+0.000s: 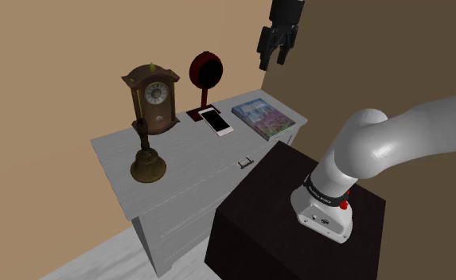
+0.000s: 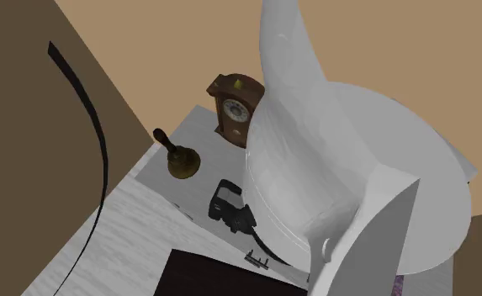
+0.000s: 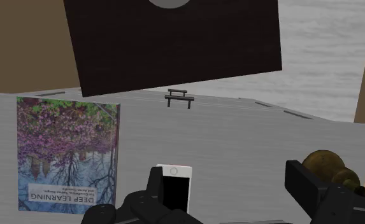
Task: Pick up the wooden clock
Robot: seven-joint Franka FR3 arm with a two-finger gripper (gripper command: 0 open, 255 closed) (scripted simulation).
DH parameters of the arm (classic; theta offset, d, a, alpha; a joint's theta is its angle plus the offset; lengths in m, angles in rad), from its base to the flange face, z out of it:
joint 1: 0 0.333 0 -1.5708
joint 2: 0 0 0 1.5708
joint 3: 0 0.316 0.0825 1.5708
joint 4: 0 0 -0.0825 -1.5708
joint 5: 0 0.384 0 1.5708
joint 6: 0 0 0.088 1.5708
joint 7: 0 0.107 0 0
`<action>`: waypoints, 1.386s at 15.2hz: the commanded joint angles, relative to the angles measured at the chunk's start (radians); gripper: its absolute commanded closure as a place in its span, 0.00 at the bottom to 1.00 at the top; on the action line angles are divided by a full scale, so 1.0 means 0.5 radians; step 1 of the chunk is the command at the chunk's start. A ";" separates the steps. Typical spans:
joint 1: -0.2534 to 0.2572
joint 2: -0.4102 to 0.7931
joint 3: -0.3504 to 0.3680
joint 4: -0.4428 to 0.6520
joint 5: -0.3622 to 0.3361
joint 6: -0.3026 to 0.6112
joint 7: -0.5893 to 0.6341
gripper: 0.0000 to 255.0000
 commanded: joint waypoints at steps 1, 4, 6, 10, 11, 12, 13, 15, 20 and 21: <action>0.000 0.000 0.000 0.000 0.000 0.000 0.000 0.00; 0.015 0.205 0.057 0.097 0.041 0.124 0.081 0.00; 0.023 0.346 0.093 0.174 0.061 0.197 0.134 0.00; 0.035 0.631 0.158 0.359 0.084 0.320 0.238 0.00; 0.038 0.704 0.173 0.412 0.086 0.345 0.264 0.00; 0.041 0.777 0.188 0.467 0.087 0.368 0.290 0.00; 0.044 0.850 0.202 0.525 0.086 0.388 0.316 0.00; 0.050 0.997 0.228 0.648 0.081 0.423 0.369 0.00; 0.070 1.374 0.281 1.007 0.045 0.466 0.500 0.00; 0.076 1.452 0.289 1.088 0.034 0.467 0.525 0.00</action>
